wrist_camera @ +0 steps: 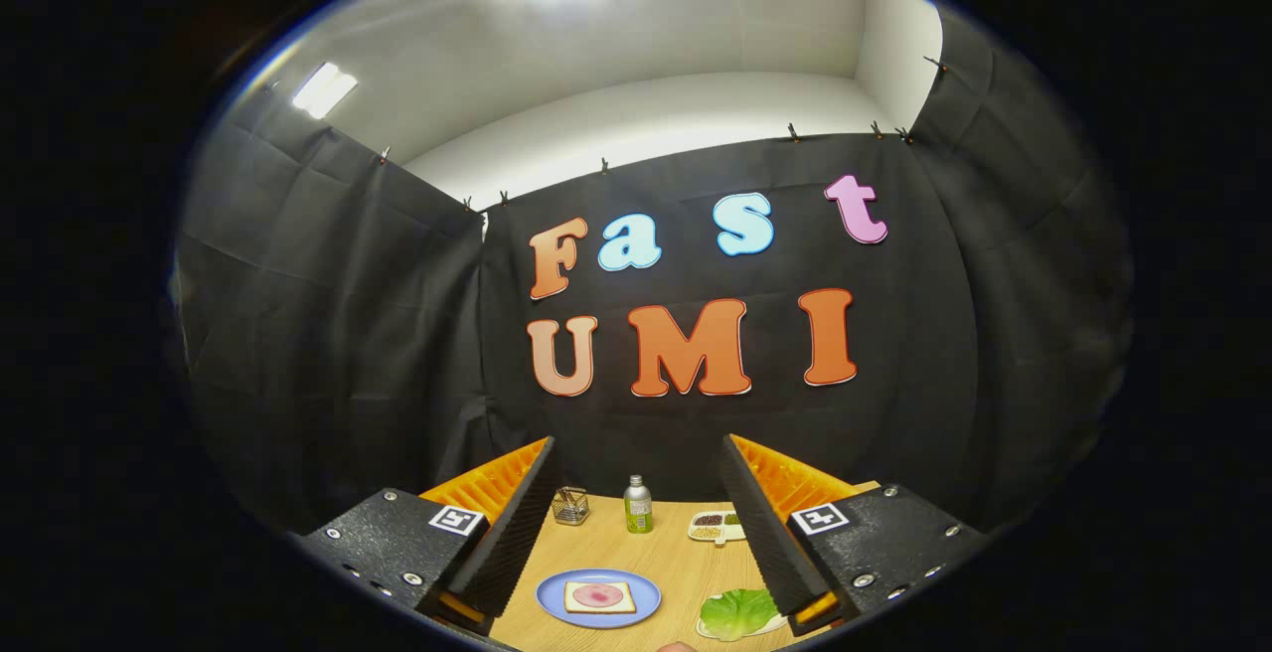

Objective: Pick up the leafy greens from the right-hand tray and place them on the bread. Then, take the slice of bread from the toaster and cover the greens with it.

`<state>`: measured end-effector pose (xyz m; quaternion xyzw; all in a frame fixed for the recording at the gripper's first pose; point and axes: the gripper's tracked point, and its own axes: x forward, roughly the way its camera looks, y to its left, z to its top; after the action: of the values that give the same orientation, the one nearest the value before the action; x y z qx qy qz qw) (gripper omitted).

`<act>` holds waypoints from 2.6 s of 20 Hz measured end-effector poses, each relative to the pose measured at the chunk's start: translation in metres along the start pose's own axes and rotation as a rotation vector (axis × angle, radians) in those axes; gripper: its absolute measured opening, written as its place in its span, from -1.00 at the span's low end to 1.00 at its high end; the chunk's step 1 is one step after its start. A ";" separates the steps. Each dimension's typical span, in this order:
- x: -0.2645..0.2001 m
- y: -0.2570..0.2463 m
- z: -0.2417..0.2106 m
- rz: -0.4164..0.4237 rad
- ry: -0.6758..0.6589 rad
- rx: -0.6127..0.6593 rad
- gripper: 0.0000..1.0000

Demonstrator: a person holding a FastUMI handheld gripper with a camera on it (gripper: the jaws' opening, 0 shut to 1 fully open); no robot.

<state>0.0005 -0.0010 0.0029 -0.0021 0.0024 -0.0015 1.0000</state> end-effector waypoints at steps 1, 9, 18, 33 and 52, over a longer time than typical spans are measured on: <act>0.001 -0.002 0.000 -0.004 0.001 0.000 0.93; 0.012 -0.005 -0.010 -0.015 0.019 0.004 0.93; 0.038 -0.023 -0.051 -0.019 0.085 0.016 0.93; 0.059 -0.071 -0.209 -0.079 0.482 0.032 0.94; 0.029 -0.101 -0.372 -0.084 1.094 0.019 0.90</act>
<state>0.0272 -0.1034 -0.3685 0.0080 0.5220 -0.0425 0.8518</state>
